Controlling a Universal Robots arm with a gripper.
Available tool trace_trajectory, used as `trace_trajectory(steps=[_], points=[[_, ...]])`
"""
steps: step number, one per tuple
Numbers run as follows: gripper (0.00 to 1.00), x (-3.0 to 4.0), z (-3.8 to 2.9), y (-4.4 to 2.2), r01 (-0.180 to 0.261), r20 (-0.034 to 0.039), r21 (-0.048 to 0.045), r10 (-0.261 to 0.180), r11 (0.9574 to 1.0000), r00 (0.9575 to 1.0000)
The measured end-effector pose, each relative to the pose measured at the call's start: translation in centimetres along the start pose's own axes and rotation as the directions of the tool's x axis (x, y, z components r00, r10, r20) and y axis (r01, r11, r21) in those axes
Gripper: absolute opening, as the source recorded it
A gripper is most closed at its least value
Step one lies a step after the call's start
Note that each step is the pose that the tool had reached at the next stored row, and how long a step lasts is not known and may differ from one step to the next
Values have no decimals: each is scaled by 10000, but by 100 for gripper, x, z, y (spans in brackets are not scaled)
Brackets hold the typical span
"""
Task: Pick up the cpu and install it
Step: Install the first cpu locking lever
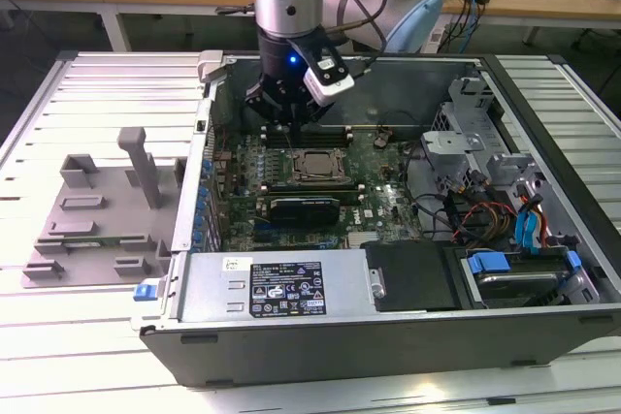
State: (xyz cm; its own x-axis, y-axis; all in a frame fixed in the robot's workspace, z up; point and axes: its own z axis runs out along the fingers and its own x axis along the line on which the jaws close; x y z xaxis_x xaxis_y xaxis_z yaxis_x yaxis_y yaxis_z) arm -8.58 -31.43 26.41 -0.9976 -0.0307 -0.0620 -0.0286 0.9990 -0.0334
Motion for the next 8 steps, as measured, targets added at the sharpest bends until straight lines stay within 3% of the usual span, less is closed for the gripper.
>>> trace_trajectory(steps=[6,8], points=[[11,-9,-137,-4,0,2,-2,0,10000,10000],[11,0,-142,-4,0,0,-1,0,10000,10000]])
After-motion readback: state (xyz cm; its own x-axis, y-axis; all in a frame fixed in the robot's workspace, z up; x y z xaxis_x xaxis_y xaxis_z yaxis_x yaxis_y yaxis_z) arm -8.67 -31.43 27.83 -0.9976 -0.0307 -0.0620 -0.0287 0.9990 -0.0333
